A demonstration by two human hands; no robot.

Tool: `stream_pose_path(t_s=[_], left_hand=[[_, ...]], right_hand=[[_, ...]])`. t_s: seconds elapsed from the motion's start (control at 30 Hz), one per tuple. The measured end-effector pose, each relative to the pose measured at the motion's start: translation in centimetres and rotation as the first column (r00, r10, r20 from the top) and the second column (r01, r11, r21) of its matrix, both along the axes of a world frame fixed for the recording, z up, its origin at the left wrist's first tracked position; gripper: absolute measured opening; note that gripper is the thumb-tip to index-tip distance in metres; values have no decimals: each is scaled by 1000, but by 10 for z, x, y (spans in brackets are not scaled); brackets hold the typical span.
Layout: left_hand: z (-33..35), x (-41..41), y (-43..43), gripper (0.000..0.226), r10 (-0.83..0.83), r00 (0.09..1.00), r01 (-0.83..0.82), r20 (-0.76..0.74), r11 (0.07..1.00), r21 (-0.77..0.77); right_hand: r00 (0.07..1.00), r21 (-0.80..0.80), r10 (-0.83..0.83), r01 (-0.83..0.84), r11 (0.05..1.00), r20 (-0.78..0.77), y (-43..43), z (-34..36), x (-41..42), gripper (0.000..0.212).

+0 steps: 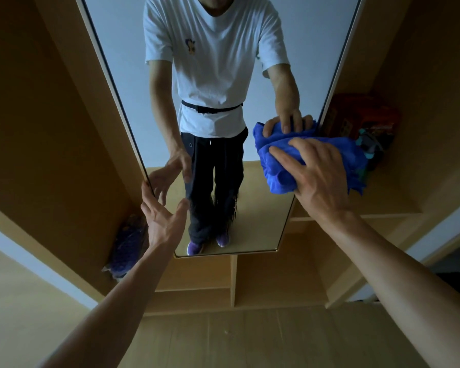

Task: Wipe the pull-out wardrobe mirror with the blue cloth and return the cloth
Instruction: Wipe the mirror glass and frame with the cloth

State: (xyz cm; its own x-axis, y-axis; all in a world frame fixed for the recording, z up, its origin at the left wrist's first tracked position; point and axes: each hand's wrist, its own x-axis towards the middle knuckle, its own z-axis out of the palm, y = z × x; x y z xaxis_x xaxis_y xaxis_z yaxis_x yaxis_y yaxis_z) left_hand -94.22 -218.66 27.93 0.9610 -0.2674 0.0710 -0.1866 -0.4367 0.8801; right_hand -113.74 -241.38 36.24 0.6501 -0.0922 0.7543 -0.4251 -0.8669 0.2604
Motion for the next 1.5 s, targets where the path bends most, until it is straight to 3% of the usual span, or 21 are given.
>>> stream_pose_path(t_s=[0.3,0.53,0.67,0.77,0.87,0.97,1.1,1.17,1.23,1.3,1.37,1.5], left_hand=[[-6,1,-2,96,11,1000,-10,17,1000,-8],[-5,2,3,96,-22,1000,22,1,1000,-23],[2,0,7,94,-47,999,46,-11,998,-43],[5,-1,10,96,-72,997,71,-21,996,-58],[8,-2,13,99,-98,995,96,-22,993,-66],[9,-1,17,101,-115,993,112,-34,990,-87],[12,4,19,101,-134,989,129,-69,989,-77],[14,6,20,101,-150,986,145,-78,987,-68],[14,8,23,100,-177,982,172,-69,982,-73],[13,11,27,98,-205,977,199,-64,976,-90],[13,14,31,97,-225,971,218,-77,971,-97],[16,16,36,94,-273,958,264,-93,960,-93]], right_hand=[[995,32,-22,25,999,-95,-4,-66,-3,61],[996,249,45,-26,968,-71,3,-87,-9,55],[995,579,75,-102,809,70,8,-78,-13,47],[945,715,-21,-234,659,327,13,-65,-8,34],[862,714,-101,-340,611,497,20,-51,-1,36],[857,688,-120,-309,657,501,23,-43,4,27],[824,634,-120,-324,702,554,32,-37,11,35],[849,682,-168,-269,680,501,27,-40,17,31],[881,758,-222,-203,620,418,24,-42,22,41],[880,729,-222,-182,659,421,28,-43,25,44],[849,676,-218,-201,709,481,41,-41,28,43],[853,657,-124,-291,695,508,66,-40,43,50]])
